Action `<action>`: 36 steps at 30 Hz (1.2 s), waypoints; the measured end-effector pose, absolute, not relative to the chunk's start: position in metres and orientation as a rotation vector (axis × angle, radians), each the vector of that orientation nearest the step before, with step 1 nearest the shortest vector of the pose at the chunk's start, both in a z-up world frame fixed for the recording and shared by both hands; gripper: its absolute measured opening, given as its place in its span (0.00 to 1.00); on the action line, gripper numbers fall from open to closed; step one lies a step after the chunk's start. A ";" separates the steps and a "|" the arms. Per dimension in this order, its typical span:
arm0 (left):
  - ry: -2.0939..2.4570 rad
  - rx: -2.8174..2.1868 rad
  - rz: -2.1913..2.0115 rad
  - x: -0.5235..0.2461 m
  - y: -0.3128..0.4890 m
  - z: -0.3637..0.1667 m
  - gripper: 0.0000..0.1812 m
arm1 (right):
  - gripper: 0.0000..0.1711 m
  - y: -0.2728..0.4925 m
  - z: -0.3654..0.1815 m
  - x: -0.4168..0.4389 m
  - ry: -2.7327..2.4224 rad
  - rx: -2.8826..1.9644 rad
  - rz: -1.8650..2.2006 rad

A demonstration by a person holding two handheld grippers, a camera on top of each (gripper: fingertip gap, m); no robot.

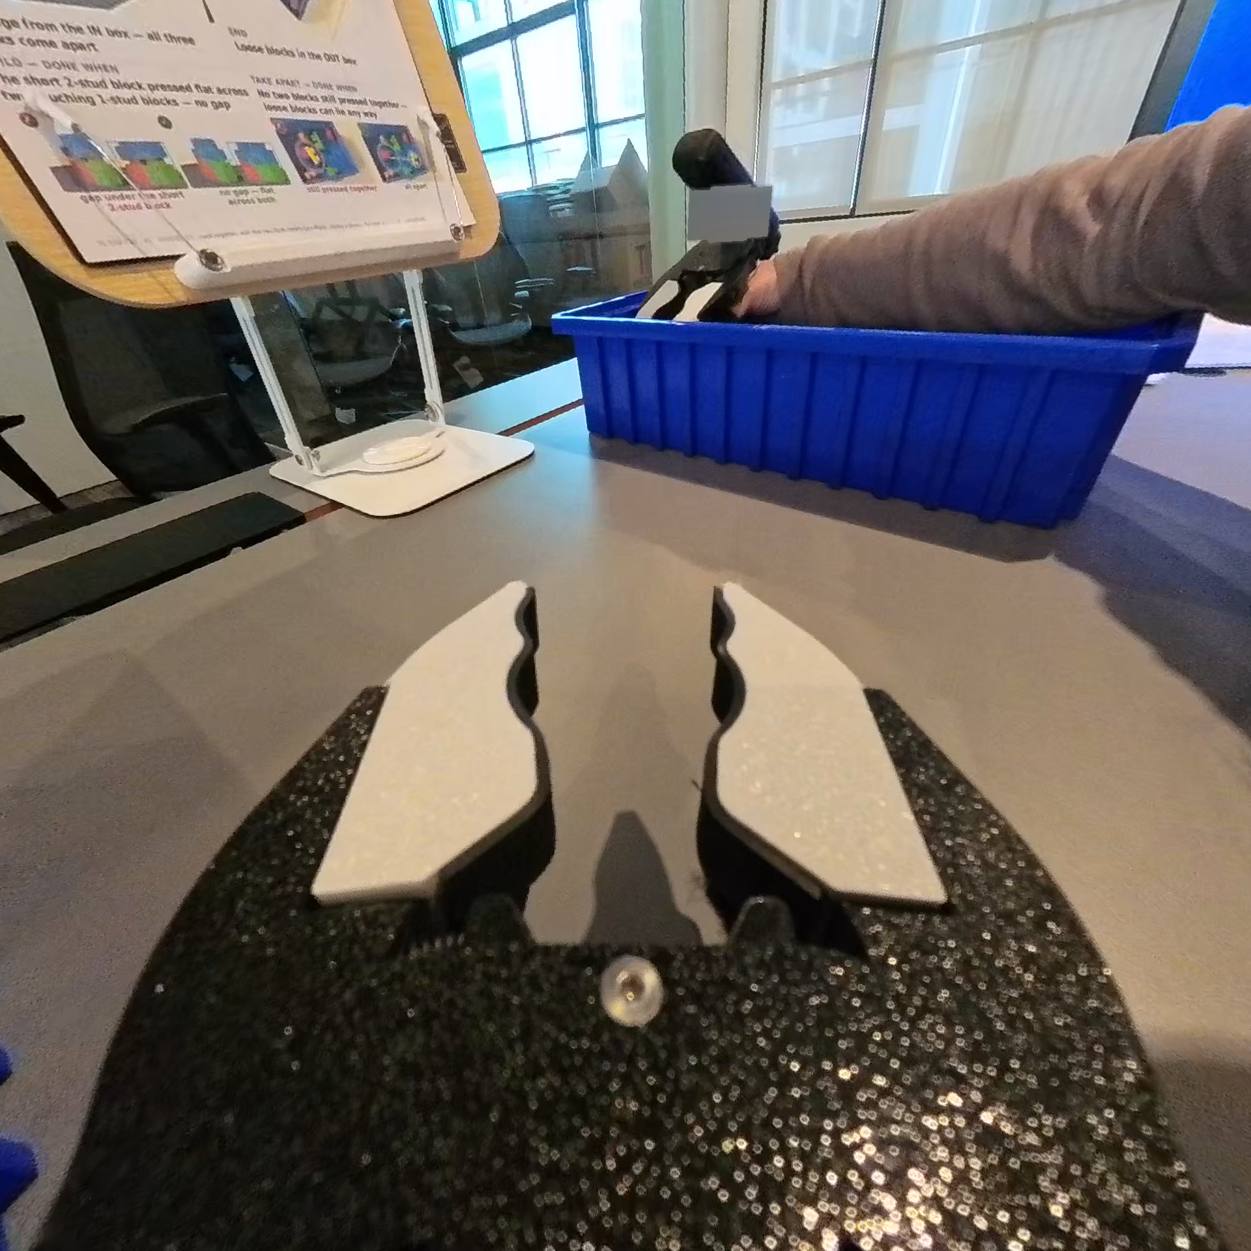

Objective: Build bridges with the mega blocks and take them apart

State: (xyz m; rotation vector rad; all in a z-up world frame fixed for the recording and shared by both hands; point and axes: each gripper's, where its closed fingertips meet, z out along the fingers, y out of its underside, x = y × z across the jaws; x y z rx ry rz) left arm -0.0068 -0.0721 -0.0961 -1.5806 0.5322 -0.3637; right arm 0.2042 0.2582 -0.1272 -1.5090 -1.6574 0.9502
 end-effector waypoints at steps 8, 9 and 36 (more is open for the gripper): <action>0.537 -1.582 -0.367 -0.006 -0.072 -0.096 0.27 | 0.29 0.253 -0.112 0.211 -1.607 -1.563 0.995; 0.537 -1.582 -0.367 -0.006 -0.072 -0.096 0.27 | 0.30 0.251 -0.107 0.214 -1.605 -1.564 0.989; 0.482 -1.389 -0.164 -0.017 -0.079 -0.065 0.38 | 0.27 -0.045 0.085 0.045 -0.947 -1.049 0.877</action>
